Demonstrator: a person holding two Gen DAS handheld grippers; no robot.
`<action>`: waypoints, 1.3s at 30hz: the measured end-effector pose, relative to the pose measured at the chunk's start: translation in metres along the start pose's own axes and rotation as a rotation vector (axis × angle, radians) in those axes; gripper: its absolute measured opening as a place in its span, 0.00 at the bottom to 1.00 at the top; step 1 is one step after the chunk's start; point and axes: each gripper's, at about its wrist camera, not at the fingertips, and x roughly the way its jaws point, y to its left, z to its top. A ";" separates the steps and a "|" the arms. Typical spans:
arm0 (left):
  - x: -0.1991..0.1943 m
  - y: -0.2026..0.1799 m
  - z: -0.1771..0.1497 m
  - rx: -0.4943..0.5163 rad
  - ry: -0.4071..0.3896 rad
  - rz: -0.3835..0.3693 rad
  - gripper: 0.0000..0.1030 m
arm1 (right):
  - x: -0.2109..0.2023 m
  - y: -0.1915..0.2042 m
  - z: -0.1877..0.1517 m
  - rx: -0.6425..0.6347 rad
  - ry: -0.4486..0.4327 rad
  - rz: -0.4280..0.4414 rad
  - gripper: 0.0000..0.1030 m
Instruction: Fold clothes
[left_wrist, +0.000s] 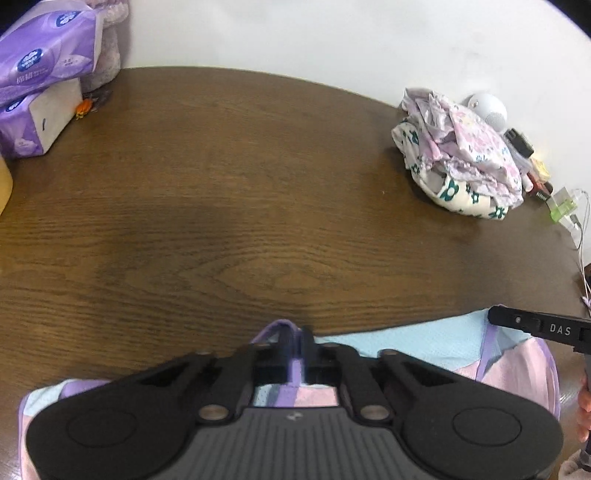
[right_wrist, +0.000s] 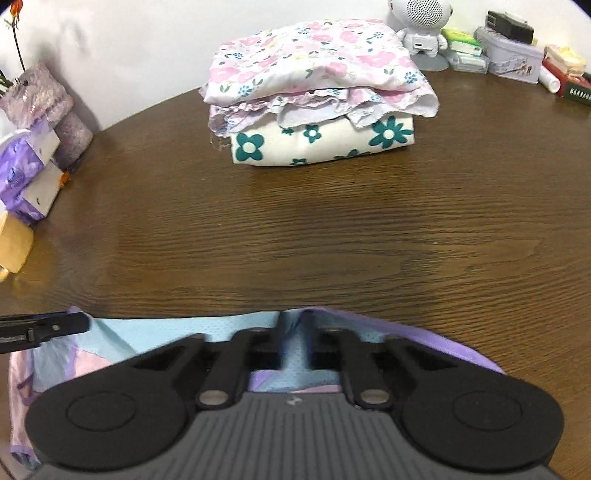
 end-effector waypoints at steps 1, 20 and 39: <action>0.000 0.001 0.000 -0.003 -0.008 0.003 0.02 | -0.002 0.000 0.001 0.005 -0.012 -0.007 0.04; -0.020 0.017 -0.007 -0.087 -0.133 -0.024 0.52 | -0.003 -0.015 0.007 0.157 -0.100 -0.058 0.30; -0.052 -0.023 -0.095 0.209 -0.115 0.000 0.23 | -0.030 0.087 -0.087 -0.327 -0.064 0.028 0.32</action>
